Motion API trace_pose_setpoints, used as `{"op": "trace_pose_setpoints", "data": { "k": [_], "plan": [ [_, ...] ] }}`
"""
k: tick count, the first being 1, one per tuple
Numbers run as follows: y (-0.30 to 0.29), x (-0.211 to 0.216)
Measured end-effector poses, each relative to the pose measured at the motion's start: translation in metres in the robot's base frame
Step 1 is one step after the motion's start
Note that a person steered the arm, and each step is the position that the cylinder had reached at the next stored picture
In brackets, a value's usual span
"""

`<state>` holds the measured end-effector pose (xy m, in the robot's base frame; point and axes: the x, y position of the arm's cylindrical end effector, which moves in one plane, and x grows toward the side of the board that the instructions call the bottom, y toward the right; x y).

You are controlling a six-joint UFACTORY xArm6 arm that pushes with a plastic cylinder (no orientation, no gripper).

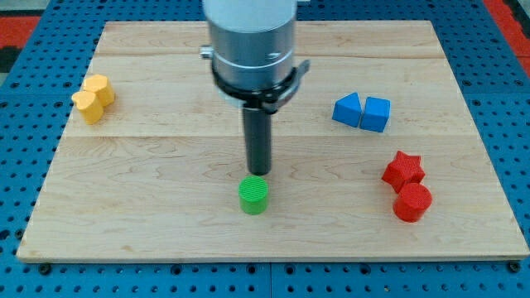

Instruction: Push the green star diagonally above green circle

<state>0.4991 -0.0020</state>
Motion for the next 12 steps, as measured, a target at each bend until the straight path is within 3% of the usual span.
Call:
{"op": "trace_pose_setpoints", "data": {
  "k": [1,2,4,6,7,9,10,12],
  "plan": [
    [-0.009,0.024],
    [-0.017,-0.001],
    [0.005,-0.196],
    [-0.026,-0.305],
    [-0.052,-0.274],
    [-0.040,-0.202],
    [-0.057,-0.226],
    [-0.139,-0.217]
  ]
}}
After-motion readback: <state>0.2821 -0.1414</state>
